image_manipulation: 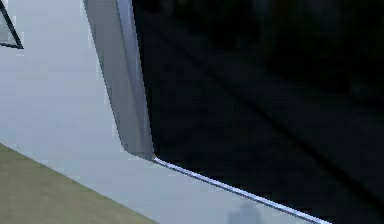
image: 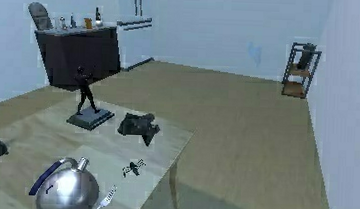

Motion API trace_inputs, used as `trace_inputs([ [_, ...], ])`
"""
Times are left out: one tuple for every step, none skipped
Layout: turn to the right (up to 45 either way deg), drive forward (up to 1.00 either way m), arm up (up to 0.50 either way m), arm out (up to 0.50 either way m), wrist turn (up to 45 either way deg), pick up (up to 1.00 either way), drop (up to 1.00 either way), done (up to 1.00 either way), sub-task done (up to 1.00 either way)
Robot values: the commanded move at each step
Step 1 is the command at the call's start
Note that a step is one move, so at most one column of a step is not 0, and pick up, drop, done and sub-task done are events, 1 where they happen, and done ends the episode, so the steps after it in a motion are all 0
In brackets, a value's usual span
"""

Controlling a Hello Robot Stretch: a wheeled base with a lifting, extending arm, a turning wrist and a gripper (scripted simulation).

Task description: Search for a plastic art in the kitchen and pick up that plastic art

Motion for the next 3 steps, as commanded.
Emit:
trace_inputs([
  [18.0, 0.00, 0.00, 0.00, 0.0, 0.00, 0.00, 0.00, 0.00],
  [0.0, 1.00, 0.00, 0.00, 0.0, 0.00, 0.00, 0.00, 0.00],
  [3.0, 0.00, 0.00, 0.00, 0.0, 0.00, 0.00, 0.00, 0.00],
])
